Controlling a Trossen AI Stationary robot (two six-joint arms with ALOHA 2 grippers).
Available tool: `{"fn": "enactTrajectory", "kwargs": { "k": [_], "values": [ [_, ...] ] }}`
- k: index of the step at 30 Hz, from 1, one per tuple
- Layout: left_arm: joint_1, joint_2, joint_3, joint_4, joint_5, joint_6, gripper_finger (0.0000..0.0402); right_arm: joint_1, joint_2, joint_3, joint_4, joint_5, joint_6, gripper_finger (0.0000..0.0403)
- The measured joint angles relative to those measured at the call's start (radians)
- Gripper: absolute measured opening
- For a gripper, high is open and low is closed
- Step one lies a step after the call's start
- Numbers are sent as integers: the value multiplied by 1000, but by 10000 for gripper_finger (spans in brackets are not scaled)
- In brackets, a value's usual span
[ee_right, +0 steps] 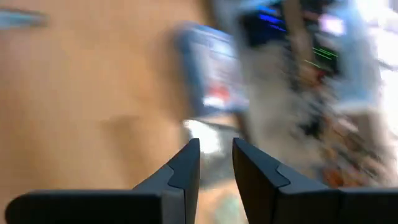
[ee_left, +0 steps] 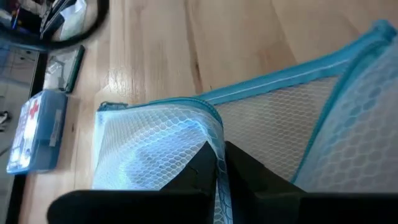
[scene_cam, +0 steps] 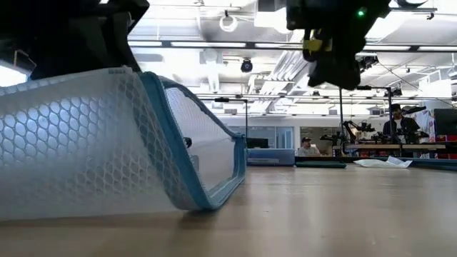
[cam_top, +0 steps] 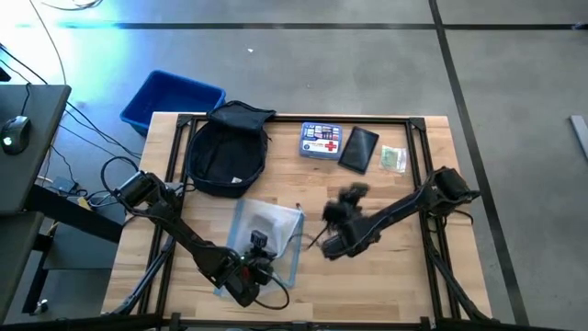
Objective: Unpack backpack
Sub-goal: Put the green headphones in the blue zipper bag
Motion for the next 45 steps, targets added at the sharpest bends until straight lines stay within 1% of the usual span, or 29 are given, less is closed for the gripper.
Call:
{"fn": "enactTrajectory", "kwargs": {
  "k": [1,2,3,5,6,9,13,17,20,22,25,28,30,32,35,37,39,45],
  "values": [
    [3,0,0,1,-1,-9,0,-19,0,-5,-46,8,108,78],
    [6,0,0,3,-1,-16,0,-49,-18,-26,-25,5,119,78],
    [7,0,0,6,0,-20,0,-85,-57,-77,33,-28,61,78],
    [9,0,0,7,3,-33,0,-185,-129,-162,146,-144,-68,78],
    [9,0,0,11,4,-34,0,-238,-167,-214,185,-200,-101,78],
    [9,0,-1,20,5,-34,0,-412,-265,-375,232,-338,-153,78],
    [19,0,-1,24,6,-34,0,-629,-396,-530,345,-487,-241,78],
    [27,0,-1,45,10,-43,0,-815,-492,-625,497,-573,-231,78],
    [32,0,-1,54,23,-51,0,-925,-520,-662,553,-593,-242,85],
    [33,0,-1,55,32,-52,0,-984,-520,-673,590,-630,-266,101],
    [39,0,-1,59,38,-52,0,-1040,-511,-683,684,-702,-321,142],
    [41,0,-1,60,49,-52,0,-1077,-511,-686,764,-713,-358,200],
    [41,0,-1,61,51,-52,0,-1104,-511,-686,783,-714,-361,239],
    [41,0,-1,61,51,-52,0,-1137,-511,-686,779,-736,-356,271],
    [41,0,-1,64,51,-52,0,-1177,-510,-686,762,-766,-351,304],
    [41,0,-1,65,51,-53,0,-1192,-510,-687,747,-761,-334,313],
    [41,0,-1,65,51,-53,0,-1202,-510,-687,735,-760,-318,314],
    [41,0,-1,67,51,-53,0,-1201,-485,-687,730,-762,-293,287]
  ]
}}
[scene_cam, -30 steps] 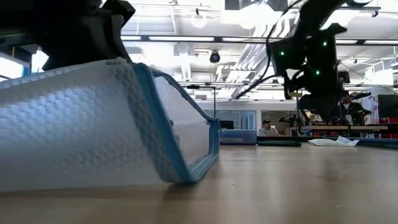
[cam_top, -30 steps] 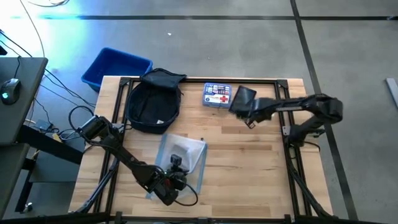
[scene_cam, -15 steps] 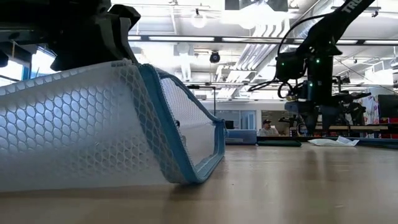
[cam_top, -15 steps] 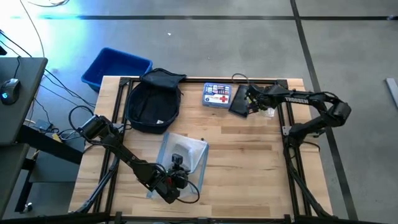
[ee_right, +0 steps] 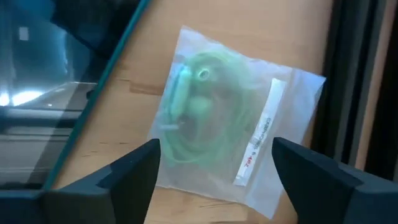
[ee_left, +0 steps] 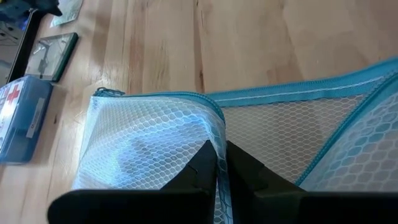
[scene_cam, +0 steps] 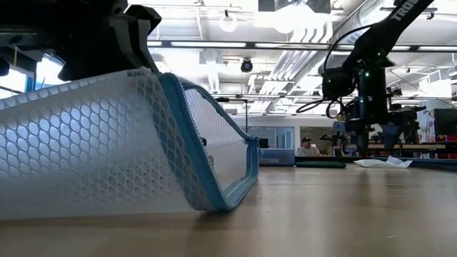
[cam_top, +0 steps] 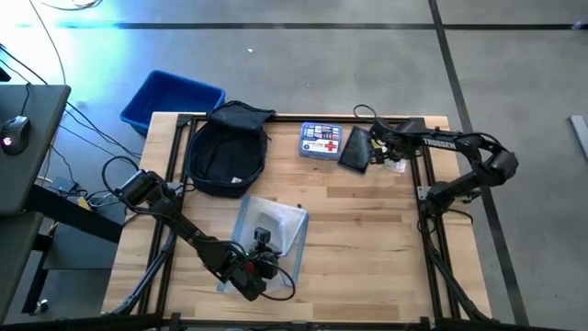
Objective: Unpack backpack
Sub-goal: Put the green headphones in the blue zipper bag
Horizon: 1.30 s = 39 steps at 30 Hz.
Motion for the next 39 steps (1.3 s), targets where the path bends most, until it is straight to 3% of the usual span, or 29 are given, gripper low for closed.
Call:
{"fn": "enactTrajectory", "kwargs": {
  "k": [11,20,29,35,39],
  "values": [
    [0,0,0,5,1,0,0,0,154,8,97,-15,-44,231],
    [0,0,0,4,3,-5,0,107,160,2,69,40,-151,18],
    [0,0,0,4,3,-8,0,340,131,-2,-56,-40,-119,4],
    [0,0,0,4,3,-8,0,568,42,-3,-34,-199,-41,1],
    [0,0,0,4,0,-8,0,747,15,-3,46,-226,26,1]
  ]
}}
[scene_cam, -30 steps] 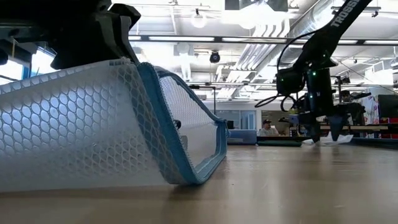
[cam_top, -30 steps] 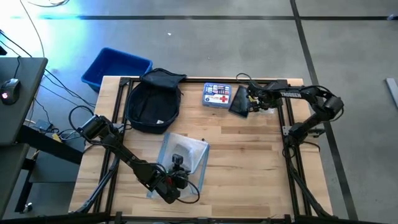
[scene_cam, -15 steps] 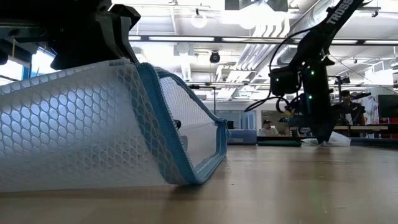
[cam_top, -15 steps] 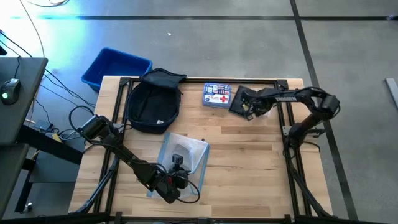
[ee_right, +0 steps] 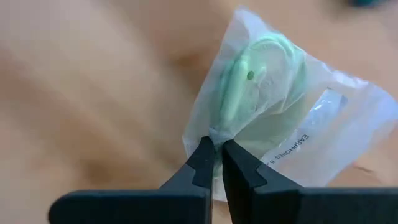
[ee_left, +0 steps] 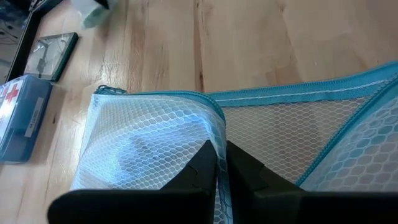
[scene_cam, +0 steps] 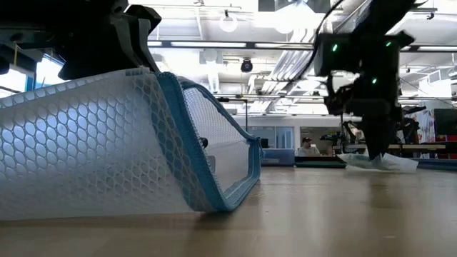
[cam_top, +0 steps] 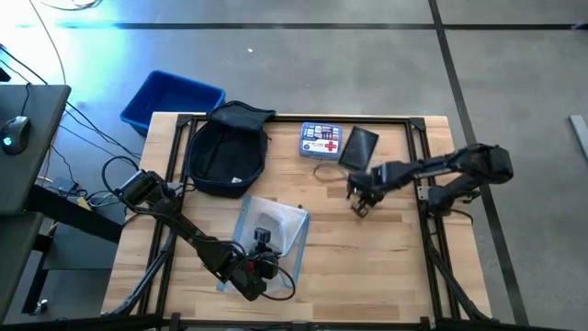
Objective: Unpack backpack
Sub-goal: Put the green headphones in the blue zipper bag
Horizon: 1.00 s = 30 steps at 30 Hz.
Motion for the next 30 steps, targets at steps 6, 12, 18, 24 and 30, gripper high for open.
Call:
{"fn": "enactTrajectory", "kwargs": {
  "k": [6,12,18,24,30],
  "values": [
    [0,0,0,1,0,0,0,223,0,0,257,-18,27,0],
    [-1,0,0,2,-24,14,0,386,-1,2,578,-9,-74,0],
    [-19,0,0,67,-103,77,0,502,54,5,905,-12,-177,0],
    [-36,-29,0,117,-162,126,0,540,236,146,962,-49,-305,0],
    [-35,-41,0,150,-169,135,0,524,456,446,838,-91,-579,0]
  ]
}}
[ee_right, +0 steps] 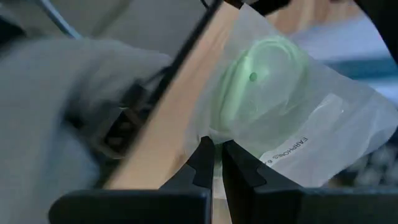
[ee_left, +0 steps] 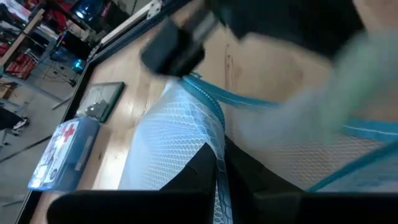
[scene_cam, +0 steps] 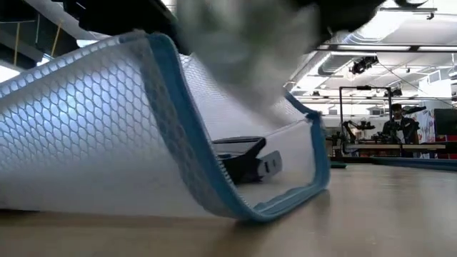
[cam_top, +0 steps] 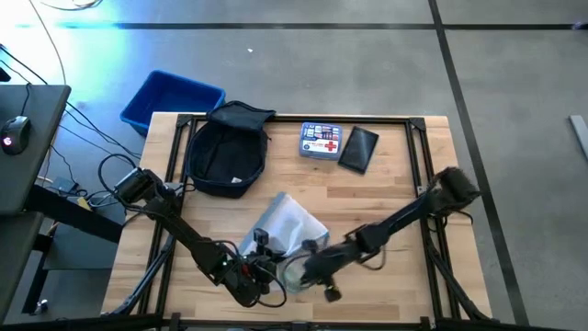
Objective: Unpack backpack
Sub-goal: Put the green headphones in the blue zipper bag
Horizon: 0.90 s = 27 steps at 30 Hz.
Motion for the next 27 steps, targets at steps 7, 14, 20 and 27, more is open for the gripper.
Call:
{"fn": "enactTrajectory", "kwargs": {
  "k": [7,14,20,27],
  "values": [
    [-21,0,0,-3,72,29,0,-32,166,296,-370,364,-277,0],
    [-30,-1,0,-9,82,40,0,-99,184,317,-407,551,-249,2],
    [-27,-2,0,-21,91,15,0,-121,185,317,-411,683,-119,73],
    [-26,-2,0,-29,92,5,0,-119,185,316,-415,635,-72,203]
  ]
}}
